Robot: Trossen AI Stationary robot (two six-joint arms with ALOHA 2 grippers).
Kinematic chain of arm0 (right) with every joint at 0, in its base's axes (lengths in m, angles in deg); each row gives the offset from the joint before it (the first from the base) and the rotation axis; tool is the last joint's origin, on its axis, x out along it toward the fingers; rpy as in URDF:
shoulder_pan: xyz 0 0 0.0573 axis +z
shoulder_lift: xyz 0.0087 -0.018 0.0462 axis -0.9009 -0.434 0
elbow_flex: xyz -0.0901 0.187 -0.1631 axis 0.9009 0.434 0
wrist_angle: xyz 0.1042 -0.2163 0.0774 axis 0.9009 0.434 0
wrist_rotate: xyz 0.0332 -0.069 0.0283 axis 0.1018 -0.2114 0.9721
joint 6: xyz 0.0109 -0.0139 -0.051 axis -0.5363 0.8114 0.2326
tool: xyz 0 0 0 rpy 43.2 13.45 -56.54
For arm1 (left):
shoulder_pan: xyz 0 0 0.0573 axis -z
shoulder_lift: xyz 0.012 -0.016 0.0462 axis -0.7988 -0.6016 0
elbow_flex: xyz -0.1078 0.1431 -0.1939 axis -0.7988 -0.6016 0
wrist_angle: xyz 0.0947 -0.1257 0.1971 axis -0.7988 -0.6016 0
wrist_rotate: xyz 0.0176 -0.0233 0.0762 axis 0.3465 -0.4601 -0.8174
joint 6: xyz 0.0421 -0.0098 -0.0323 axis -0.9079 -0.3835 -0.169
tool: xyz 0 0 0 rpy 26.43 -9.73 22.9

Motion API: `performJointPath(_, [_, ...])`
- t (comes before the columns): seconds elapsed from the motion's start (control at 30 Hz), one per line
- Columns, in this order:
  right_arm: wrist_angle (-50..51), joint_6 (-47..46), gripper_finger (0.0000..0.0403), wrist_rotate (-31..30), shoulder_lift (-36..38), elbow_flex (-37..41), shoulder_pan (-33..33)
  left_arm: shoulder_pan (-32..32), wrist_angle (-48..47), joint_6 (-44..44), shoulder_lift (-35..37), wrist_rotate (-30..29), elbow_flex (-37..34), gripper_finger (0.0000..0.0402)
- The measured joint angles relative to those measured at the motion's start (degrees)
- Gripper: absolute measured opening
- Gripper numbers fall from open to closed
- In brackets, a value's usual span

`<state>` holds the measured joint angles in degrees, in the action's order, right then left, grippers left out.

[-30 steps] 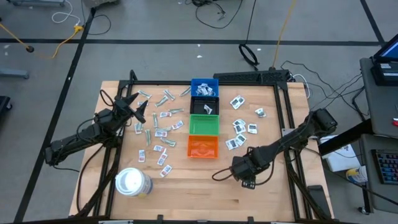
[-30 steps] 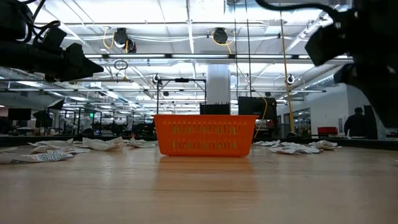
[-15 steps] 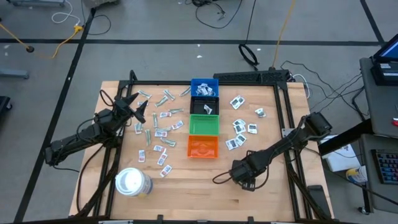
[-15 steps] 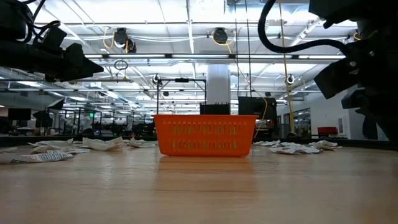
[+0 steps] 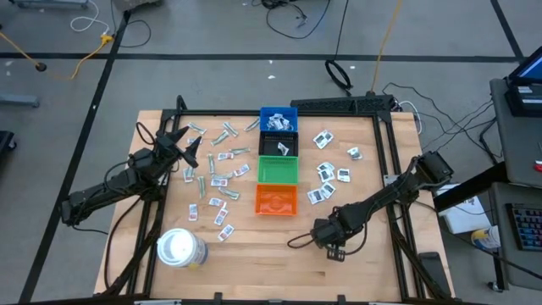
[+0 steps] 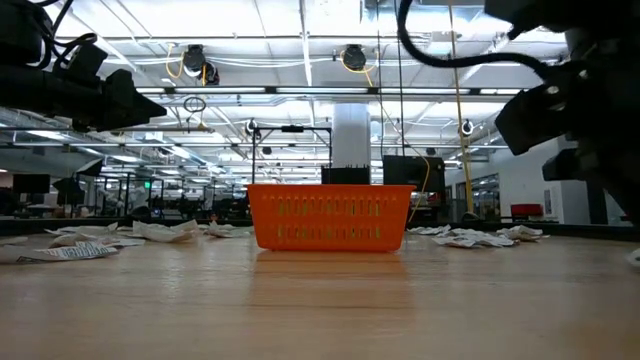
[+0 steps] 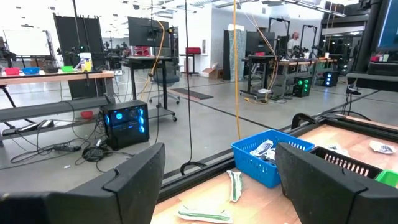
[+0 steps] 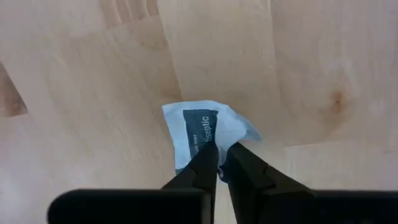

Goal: Pick & Place First Aid Supplies
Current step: Put the black towelette pack into the black bin

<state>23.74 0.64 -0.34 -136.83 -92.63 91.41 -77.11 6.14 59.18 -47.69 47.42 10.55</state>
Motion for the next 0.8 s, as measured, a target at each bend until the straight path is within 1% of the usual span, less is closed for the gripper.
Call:
performJointPath(0.07, [2.5,0.3,0.0017,0.6,1.0,-0.5,-1.6,0.0,0.0,0.0,0.0,0.0,0.0,0.0306])
performJointPath(0.13, [6.0,2.5,0.0009,1.0,2.5,-1.8,-3.3,0.0,0.0,0.0,0.0,0.0,0.0,0.0305])
performJointPath(0.23, [10.8,7.1,0.0007,1.4,4.5,-4.1,-5.4,0.0,0.0,0.0,0.0,0.0,0.0,0.0306])
performJointPath(0.47, [20.7,17.8,0.0006,1.4,6.0,-10.6,-11.1,0.0,0.0,0.0,0.0,0.0,0.0,0.0306])
performJointPath(0.6, [23.8,24.5,0.0006,1.4,6.1,-14.3,-13.1,0.0,0.0,0.0,0.0,0.0,0.0,0.0305])
performJointPath(0.7, [25.7,29.4,0.0006,0.0,6.1,-16.2,-14.5,0.0,0.0,0.0,0.0,0.0,0.0,0.0306])
performJointPath(0.8, [26.1,33.7,0.0006,0.0,5.9,-18.1,-17.9,0.0,0.0,0.0,0.0,0.0,0.0,0.0306])
